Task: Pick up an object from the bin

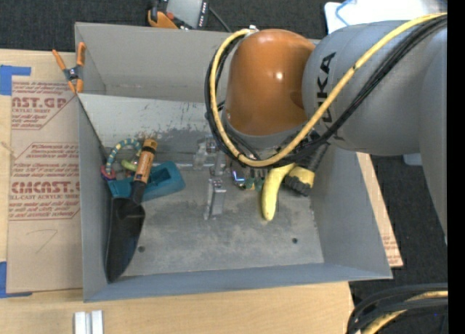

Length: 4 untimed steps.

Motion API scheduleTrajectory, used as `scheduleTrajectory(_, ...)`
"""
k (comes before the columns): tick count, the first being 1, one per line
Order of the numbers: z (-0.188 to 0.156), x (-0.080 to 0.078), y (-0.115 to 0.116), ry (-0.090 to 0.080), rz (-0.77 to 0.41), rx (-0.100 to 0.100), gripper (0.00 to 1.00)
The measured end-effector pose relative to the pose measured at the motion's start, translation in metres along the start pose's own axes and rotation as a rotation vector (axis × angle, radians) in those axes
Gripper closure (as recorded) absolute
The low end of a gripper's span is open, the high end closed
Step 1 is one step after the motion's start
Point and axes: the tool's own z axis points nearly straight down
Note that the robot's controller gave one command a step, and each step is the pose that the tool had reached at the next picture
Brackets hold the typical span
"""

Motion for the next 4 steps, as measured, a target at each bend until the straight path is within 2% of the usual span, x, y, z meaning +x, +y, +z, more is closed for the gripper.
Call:
scheduleTrajectory(1,0.0,0.0,0.0,0.0,0.0,0.0,0.0)
scheduleTrajectory(2,0.059,0.027,0.021,0.006,-0.022,0.0,0.0)
scheduleTrajectory(3,0.061,0.006,0.009,-0.012,-0.024,-0.002,0.0)
scheduleTrajectory(4,0.002,0.024,0.018,-0.008,-0.058,-0.003,0.0)
